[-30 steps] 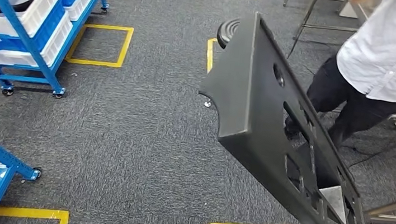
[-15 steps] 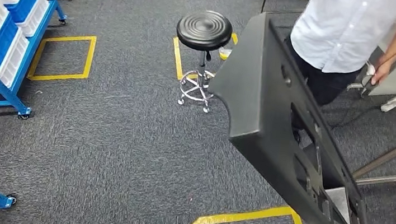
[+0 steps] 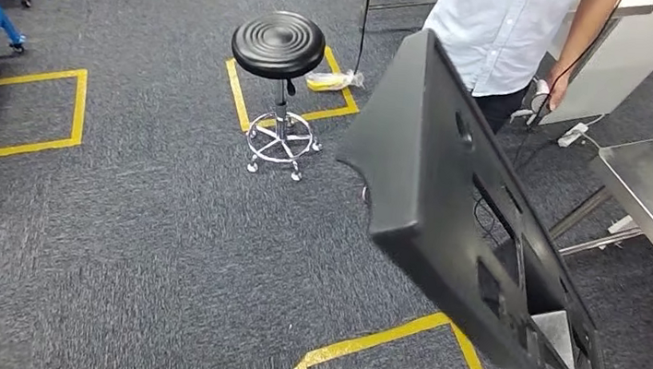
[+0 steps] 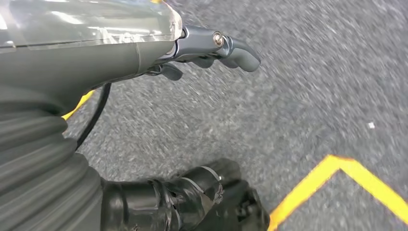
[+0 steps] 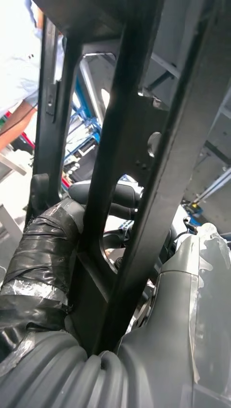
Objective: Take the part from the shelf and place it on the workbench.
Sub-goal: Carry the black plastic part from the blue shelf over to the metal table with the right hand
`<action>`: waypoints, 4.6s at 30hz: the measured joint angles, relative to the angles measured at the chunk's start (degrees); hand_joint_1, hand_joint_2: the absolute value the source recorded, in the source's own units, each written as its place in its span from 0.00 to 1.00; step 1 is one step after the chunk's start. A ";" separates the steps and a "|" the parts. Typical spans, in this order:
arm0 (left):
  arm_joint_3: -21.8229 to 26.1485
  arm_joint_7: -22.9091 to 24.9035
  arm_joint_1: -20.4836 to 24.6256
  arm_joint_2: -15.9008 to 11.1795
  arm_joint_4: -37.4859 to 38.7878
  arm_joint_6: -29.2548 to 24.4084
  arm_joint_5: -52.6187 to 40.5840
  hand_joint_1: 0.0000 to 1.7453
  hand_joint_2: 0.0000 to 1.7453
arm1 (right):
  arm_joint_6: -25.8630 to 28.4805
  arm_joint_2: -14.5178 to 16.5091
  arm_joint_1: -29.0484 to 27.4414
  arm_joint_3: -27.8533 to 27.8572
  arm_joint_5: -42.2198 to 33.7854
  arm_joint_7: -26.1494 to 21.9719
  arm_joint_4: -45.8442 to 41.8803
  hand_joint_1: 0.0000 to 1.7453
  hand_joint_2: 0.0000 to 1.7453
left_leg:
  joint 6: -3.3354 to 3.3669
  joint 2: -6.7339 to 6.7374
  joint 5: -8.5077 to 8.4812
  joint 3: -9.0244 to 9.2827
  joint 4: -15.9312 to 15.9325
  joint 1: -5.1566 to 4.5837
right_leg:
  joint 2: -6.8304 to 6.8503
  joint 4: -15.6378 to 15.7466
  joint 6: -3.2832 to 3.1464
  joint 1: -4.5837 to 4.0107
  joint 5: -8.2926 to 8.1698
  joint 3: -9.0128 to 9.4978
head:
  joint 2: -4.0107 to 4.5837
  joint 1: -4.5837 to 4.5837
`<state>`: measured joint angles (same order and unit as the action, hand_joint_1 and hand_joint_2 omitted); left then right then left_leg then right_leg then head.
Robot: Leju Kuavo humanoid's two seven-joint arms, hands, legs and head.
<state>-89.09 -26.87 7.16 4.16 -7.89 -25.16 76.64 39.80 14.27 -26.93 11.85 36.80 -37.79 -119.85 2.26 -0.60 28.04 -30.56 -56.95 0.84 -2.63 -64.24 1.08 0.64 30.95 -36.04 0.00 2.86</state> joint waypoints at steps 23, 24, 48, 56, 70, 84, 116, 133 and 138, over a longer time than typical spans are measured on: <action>0.01 -2.16 -0.25 0.04 0.00 1.16 0.01 0.00 1.00 | 0.01 -0.16 0.93 0.21 0.30 0.34 0.54 1.00 1.00 | -2.30 -2.50 1.83 -1.56 -4.82 0.07 | -2.66 5.72 -1.71 0.08 -3.45 3.57 | 0.00 -0.08; 0.01 -2.26 -0.24 0.03 0.00 1.17 0.02 0.00 1.00 | 0.01 -0.16 0.97 0.20 0.34 0.41 0.54 1.00 1.00 | -2.11 -3.75 1.12 -0.68 -2.47 0.08 | -3.31 5.48 -1.38 0.15 -3.42 3.28 | 0.00 -0.07; 0.01 -2.73 -0.12 -0.01 0.00 2.04 0.27 0.00 1.00 | 0.01 -0.62 1.16 0.15 0.90 0.60 0.98 1.00 1.00 | -2.53 1.24 9.51 -4.43 -14.48 -0.11 | 1.71 6.64 -2.01 0.14 -3.88 3.80 | 0.00 -0.07; 0.01 -2.75 -0.34 -0.10 0.00 2.70 0.43 0.00 1.00 | 0.01 -0.65 1.19 0.13 1.26 0.77 1.02 1.00 1.00 | -1.57 -3.30 1.27 -0.61 -1.84 -0.05 | -3.78 5.26 -0.60 0.12 -3.46 2.99 | 0.00 -0.04; 0.01 -2.79 -0.40 -0.19 0.00 3.39 0.51 0.00 1.00 | 0.01 -1.53 1.64 -0.24 1.66 1.20 1.87 1.00 1.00 | -0.49 6.12 1.58 0.97 -0.75 -0.36 | 6.88 4.87 0.39 -0.31 -3.54 3.11 | 0.00 0.12; 0.01 -2.61 -0.39 -0.26 0.00 4.12 0.51 0.00 1.00 | -0.04 -2.59 2.23 -2.31 1.63 3.62 2.97 1.00 1.00 | -1.59 0.41 2.10 -2.27 -5.60 -0.28 | 0.04 5.35 -1.66 -0.18 -3.56 3.24 | 0.00 0.05; 0.01 -2.62 -0.44 -0.38 0.00 6.00 0.29 0.00 1.00 | -0.04 -9.13 3.64 -12.74 6.34 10.49 6.03 1.00 1.00 | -1.22 0.61 0.37 -1.08 -2.05 -0.52 | 1.89 5.80 -1.37 -0.36 -3.20 4.02 | 0.00 -0.02; 0.01 -2.61 -0.45 -0.36 0.02 6.15 0.52 0.00 1.00 | -0.04 -9.11 3.97 -12.78 4.87 7.76 6.03 1.00 1.00 | -1.13 1.23 0.38 -0.50 -1.09 -0.36 | 2.61 5.56 0.13 0.24 -2.92 3.85 | 0.00 0.05; -0.01 -2.61 -0.35 -0.36 0.02 6.30 0.22 0.00 1.00 | -0.04 -8.15 4.08 -12.70 6.21 7.32 5.96 1.00 1.00 | -2.41 1.09 5.05 -3.95 -8.76 -0.01 | 2.58 6.17 -1.74 0.43 -3.18 4.09 | 0.00 0.01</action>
<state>-89.10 -29.49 6.81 3.80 -7.87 -18.86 76.85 39.76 6.12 -22.85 -0.85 43.01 -30.47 -113.89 -0.15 0.49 33.09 -34.51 -65.71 0.83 -0.04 -58.07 -0.66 1.06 27.77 -31.95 0.00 2.87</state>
